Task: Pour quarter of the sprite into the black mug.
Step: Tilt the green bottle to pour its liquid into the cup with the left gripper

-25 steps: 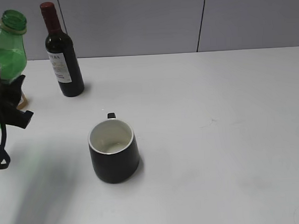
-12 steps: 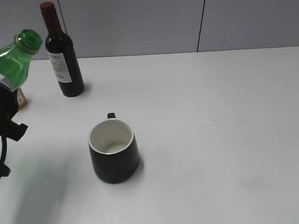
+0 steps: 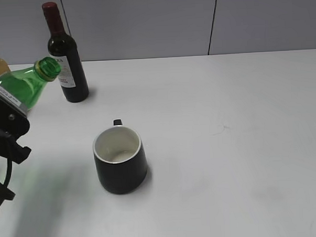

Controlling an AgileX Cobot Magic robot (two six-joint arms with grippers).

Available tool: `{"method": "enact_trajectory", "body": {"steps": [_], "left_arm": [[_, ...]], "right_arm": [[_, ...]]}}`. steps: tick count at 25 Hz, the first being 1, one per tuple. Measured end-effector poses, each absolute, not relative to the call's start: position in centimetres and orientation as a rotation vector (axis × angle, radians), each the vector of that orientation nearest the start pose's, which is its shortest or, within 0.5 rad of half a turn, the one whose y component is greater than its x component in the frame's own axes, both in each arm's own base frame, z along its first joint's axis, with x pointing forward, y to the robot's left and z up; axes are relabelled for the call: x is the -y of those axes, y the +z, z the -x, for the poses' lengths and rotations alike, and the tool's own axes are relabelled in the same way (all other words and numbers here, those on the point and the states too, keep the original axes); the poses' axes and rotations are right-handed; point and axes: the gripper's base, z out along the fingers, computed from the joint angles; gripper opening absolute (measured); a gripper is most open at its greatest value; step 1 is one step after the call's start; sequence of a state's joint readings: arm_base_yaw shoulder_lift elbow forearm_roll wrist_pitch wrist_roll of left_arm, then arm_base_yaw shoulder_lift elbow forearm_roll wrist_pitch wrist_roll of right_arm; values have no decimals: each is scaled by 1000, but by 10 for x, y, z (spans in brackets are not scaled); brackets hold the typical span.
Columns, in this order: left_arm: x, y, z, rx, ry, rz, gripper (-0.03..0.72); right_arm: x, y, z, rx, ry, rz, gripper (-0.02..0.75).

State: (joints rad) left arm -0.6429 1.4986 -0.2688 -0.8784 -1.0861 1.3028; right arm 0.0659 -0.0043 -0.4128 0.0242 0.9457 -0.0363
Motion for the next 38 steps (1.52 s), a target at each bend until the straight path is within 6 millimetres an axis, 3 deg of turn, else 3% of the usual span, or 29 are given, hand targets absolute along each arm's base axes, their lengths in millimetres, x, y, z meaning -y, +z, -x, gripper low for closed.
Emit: {"method": "enact_trajectory", "body": {"steps": [23, 38], "left_arm": [[80, 178, -211, -1598, 902, -870, 433], [82, 170, -212, -1582, 978, -1006, 433]], "right_arm": [[-2, 262, -8, -2010, 48, 101, 589], [-2, 262, -8, -2010, 48, 101, 589]]}}
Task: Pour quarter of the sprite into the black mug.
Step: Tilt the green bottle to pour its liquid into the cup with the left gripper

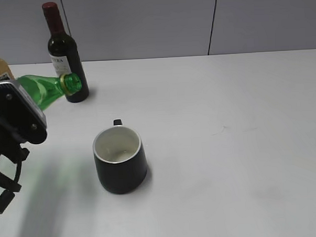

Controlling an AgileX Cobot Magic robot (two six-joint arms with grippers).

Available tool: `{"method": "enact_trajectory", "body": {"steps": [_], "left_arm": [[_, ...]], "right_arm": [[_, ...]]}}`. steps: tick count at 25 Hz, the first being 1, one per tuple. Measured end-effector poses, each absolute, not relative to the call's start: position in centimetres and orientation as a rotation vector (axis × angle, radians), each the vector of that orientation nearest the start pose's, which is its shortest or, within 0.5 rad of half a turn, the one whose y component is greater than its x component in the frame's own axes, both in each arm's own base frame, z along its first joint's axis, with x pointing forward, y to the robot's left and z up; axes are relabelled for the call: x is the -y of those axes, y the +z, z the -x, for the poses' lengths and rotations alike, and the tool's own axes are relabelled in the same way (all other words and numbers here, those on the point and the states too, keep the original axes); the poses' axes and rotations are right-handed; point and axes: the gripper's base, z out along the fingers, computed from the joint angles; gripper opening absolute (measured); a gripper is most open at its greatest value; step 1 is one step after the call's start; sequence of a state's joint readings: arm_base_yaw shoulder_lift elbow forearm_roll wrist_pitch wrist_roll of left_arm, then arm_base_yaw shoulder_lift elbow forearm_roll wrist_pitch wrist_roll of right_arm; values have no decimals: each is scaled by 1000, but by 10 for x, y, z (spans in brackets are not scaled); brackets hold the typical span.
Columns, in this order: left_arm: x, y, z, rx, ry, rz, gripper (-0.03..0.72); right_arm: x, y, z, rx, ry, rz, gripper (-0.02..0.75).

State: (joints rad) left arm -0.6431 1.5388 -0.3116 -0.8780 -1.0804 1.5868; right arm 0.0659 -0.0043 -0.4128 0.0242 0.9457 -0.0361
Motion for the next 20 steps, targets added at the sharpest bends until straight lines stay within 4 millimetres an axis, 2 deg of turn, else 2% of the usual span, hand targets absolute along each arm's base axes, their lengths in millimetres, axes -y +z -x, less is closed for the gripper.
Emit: {"method": "enact_trajectory", "body": {"steps": [20], "left_arm": [[86, 168, -212, -1502, 1076, -1165, 433]], "right_arm": [[-2, 262, -8, -2010, 48, 101, 589]]}}
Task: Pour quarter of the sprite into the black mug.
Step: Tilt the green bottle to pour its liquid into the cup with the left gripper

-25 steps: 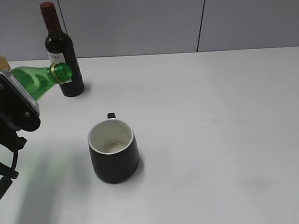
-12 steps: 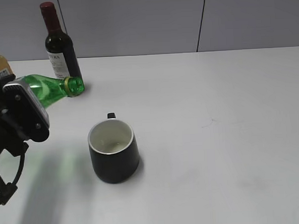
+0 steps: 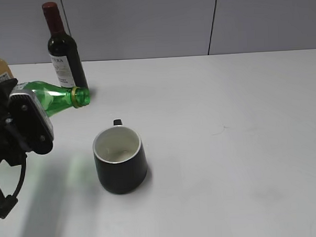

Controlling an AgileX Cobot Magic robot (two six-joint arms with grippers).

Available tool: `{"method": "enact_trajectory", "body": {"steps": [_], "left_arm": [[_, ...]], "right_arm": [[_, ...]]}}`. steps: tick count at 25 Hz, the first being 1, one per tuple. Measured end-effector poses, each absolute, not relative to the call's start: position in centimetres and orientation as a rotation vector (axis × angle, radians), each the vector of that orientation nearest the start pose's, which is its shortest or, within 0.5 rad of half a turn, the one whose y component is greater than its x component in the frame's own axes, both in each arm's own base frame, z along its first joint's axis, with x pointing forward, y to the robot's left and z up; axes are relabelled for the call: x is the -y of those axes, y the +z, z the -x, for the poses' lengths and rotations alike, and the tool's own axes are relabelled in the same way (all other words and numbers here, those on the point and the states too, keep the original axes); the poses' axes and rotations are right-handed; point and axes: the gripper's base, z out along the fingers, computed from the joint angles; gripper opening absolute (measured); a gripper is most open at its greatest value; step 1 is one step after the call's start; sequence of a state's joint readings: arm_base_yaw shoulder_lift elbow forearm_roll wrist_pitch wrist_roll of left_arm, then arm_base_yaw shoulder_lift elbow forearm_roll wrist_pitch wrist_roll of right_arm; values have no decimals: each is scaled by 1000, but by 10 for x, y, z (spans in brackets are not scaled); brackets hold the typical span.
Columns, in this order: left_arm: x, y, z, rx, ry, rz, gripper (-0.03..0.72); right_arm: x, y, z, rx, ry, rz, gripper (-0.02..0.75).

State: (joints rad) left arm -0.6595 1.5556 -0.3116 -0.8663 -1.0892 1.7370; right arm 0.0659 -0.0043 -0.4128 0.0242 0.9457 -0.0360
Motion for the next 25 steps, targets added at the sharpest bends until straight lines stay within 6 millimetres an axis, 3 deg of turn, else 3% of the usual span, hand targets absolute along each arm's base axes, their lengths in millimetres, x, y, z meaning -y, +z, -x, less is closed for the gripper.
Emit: {"method": "enact_trajectory", "body": {"steps": [25], "left_arm": [[92, 163, -213, -1384, 1160, -1337, 432]], "right_arm": [[-2, 262, -8, -2010, 48, 101, 589]]}}
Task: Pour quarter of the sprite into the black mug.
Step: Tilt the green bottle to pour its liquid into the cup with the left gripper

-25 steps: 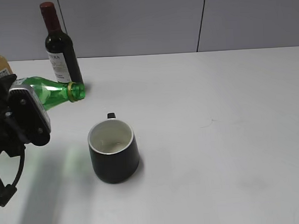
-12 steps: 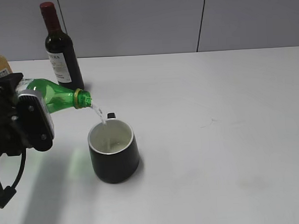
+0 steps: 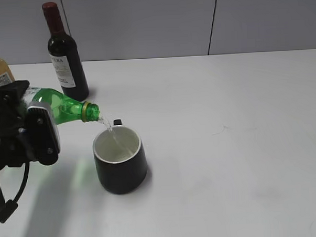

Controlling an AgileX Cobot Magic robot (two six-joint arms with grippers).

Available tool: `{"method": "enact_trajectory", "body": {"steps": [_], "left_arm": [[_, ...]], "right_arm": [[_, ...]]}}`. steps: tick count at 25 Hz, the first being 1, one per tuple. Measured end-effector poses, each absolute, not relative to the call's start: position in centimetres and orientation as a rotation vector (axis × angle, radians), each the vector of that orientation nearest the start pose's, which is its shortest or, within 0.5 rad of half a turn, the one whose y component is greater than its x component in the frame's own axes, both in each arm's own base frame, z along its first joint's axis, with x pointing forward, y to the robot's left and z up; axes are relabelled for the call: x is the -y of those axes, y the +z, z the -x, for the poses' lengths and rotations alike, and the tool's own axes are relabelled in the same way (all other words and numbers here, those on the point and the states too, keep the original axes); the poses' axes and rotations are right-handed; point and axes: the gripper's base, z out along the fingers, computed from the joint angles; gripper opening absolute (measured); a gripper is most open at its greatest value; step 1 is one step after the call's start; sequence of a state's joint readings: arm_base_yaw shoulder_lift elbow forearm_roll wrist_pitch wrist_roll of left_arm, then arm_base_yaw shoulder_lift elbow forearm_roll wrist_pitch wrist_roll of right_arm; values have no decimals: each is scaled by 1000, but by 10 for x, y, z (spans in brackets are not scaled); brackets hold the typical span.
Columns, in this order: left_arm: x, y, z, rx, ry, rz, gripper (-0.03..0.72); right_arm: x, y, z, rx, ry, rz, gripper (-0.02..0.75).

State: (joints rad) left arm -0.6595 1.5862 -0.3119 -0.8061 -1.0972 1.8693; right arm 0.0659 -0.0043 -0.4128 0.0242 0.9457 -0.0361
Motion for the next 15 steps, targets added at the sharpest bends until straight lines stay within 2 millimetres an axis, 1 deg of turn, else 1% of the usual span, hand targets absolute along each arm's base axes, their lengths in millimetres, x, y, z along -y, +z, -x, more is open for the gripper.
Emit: {"method": "enact_trajectory", "body": {"steps": [15], "left_arm": [[89, 166, -214, -1378, 1200, -1307, 432]], "right_arm": [[-2, 262, -8, -2010, 47, 102, 589]]}}
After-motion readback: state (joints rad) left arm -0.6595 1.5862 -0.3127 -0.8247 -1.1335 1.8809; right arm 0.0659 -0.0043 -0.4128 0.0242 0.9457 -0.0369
